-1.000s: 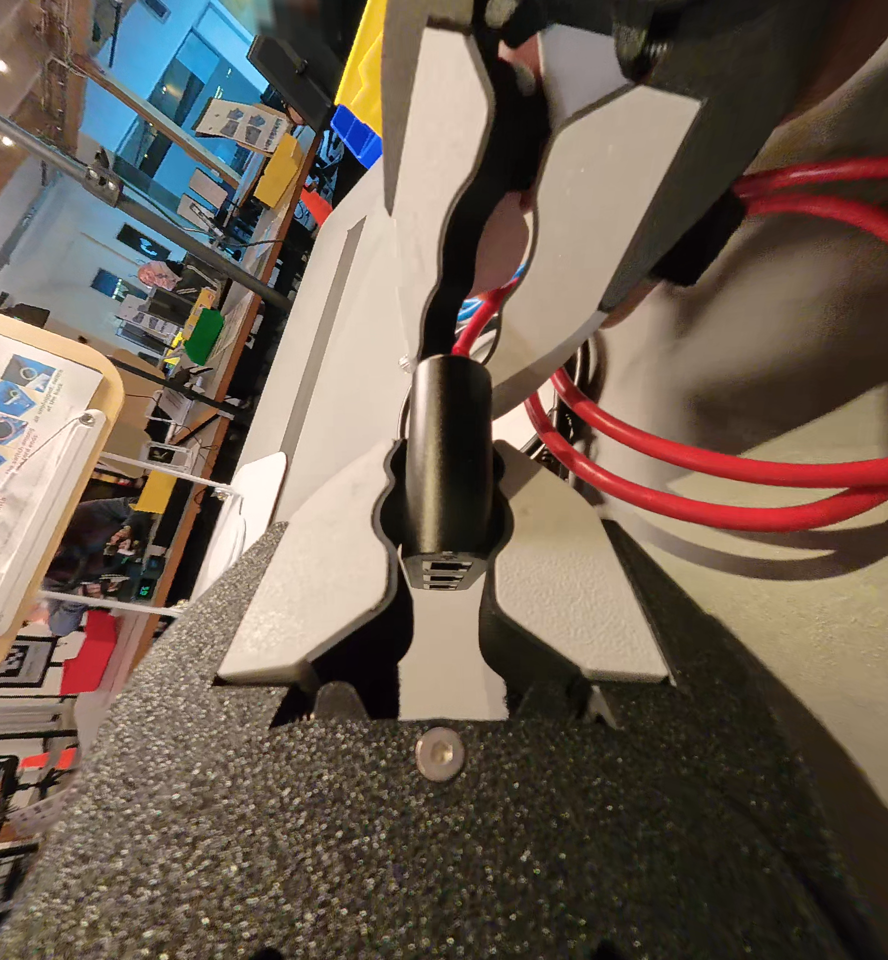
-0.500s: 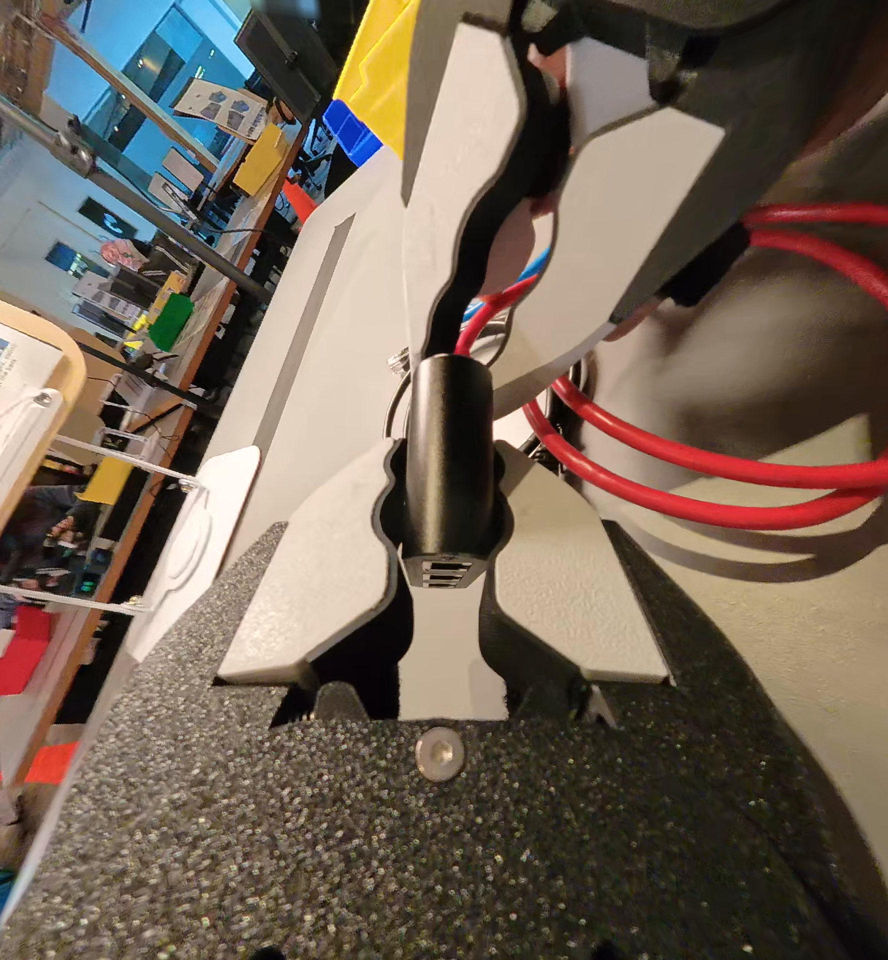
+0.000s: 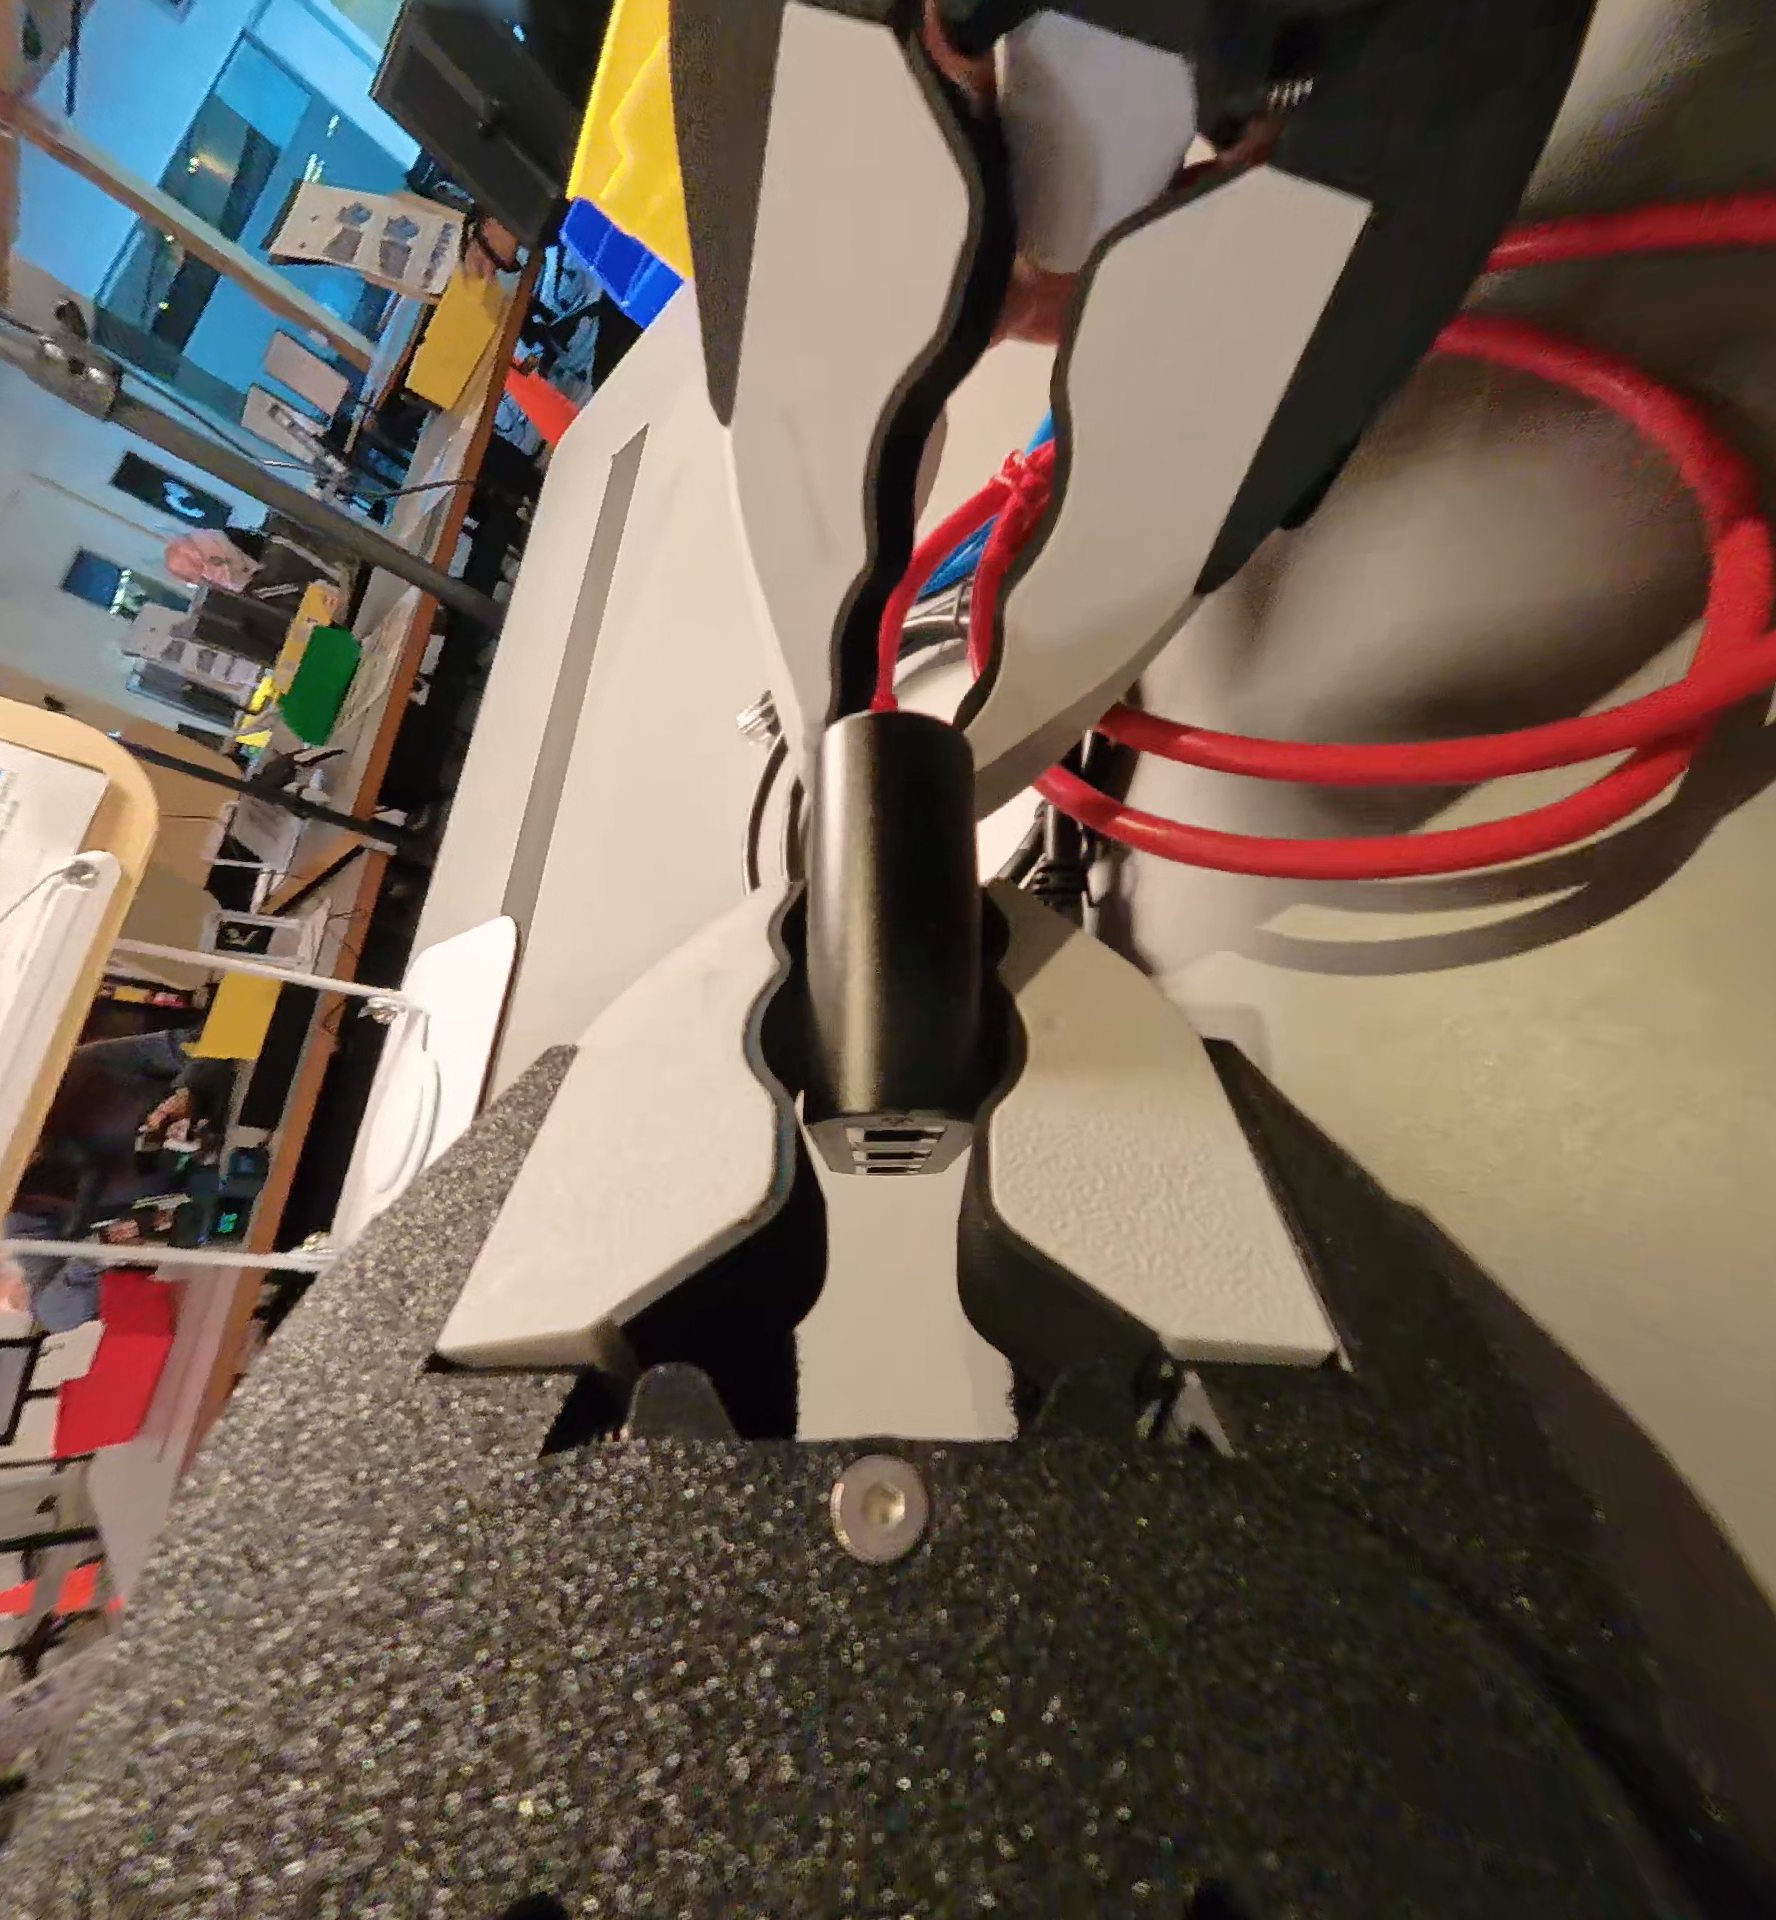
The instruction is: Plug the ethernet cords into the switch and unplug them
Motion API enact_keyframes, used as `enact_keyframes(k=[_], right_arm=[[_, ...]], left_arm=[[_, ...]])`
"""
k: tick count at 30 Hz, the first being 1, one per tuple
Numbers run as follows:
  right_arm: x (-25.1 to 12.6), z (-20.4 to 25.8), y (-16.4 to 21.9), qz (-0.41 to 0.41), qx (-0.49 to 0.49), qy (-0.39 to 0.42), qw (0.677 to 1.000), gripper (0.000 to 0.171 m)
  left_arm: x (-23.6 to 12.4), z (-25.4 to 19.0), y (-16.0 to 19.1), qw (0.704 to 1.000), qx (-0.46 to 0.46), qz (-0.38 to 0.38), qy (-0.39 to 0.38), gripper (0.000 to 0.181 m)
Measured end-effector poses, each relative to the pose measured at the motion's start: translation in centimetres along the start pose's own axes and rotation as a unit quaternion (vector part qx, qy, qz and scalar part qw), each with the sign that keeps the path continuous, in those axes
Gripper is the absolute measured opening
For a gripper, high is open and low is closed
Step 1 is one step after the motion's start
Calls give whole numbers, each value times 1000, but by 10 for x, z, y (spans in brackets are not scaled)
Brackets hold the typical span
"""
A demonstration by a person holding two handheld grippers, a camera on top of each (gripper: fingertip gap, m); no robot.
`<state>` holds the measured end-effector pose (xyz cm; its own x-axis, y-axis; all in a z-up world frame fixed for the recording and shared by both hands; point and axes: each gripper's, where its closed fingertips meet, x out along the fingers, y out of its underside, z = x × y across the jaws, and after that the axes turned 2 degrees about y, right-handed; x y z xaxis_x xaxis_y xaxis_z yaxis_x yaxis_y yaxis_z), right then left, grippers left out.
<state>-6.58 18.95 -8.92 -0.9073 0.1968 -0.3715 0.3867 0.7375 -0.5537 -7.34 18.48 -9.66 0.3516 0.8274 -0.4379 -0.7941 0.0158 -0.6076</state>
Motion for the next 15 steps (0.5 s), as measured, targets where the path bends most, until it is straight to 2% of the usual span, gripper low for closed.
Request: enact_keyframes(k=[1,4,10,12,15], right_arm=[[0,1,-1,-1,-6,-1,1000,18],[1,2,1,5,-13,6,1000,18],[1,-6,2,11,42,30,999,18],[1,-8,3,16,46,36,998,18],[0,-10,2,26,-10,60,998,17]], left_arm=[[0,-1,0,1000,-4,-3,4,30],[1,-1,0,1000,-6,1,1,28],[4,5,0,999,-38,3,-19,29],[4,7,0,999,-14,20,-36,29],[2,12,0,993,77,55,-72,29]])
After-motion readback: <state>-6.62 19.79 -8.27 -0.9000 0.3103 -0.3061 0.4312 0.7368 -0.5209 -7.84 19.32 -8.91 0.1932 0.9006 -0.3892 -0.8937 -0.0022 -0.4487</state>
